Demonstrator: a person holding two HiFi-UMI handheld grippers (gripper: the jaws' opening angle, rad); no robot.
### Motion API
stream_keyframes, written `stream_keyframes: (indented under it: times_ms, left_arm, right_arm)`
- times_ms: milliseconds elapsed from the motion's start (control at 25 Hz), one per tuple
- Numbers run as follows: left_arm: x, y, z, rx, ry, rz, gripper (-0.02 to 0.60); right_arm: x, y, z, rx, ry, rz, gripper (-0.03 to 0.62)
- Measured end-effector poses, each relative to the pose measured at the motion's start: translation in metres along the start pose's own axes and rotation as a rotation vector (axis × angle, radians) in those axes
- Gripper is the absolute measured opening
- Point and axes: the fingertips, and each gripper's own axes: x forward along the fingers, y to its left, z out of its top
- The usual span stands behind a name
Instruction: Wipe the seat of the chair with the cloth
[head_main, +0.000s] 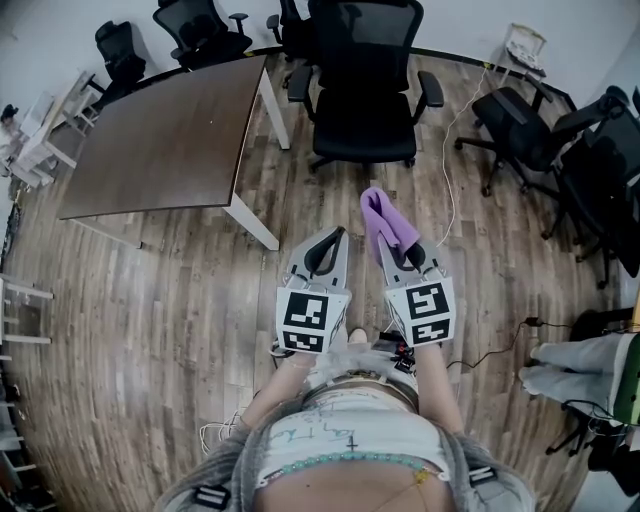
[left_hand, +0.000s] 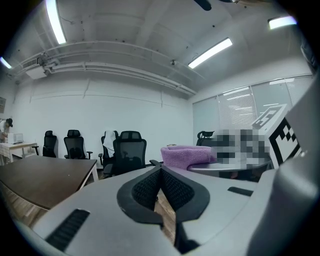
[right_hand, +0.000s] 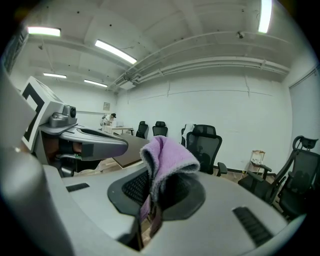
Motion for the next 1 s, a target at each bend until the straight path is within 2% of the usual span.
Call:
stream_keyframes:
  times_ms: [280, 640, 1000]
  left_arm:
    - [0.042, 0.020, 0.009, 0.016, -0.002, -0.043, 0.003]
    - [0.109, 0.054, 0.019, -0.001, 0.002, -0.107, 0.003]
    - [0.142, 0.096, 0.035, 0.013, -0.027, -0.143, 0.003]
  right_arm:
    - [0.038, -0.019, 0.012, 0.004, 0.000, -0.020, 0.048]
    - [0.100, -0.053, 0.025, 0.012, 0.013, -0.052, 0.048]
    - [0.149, -0.063, 0.044, 0.023, 0.007, -0.090, 0.048]
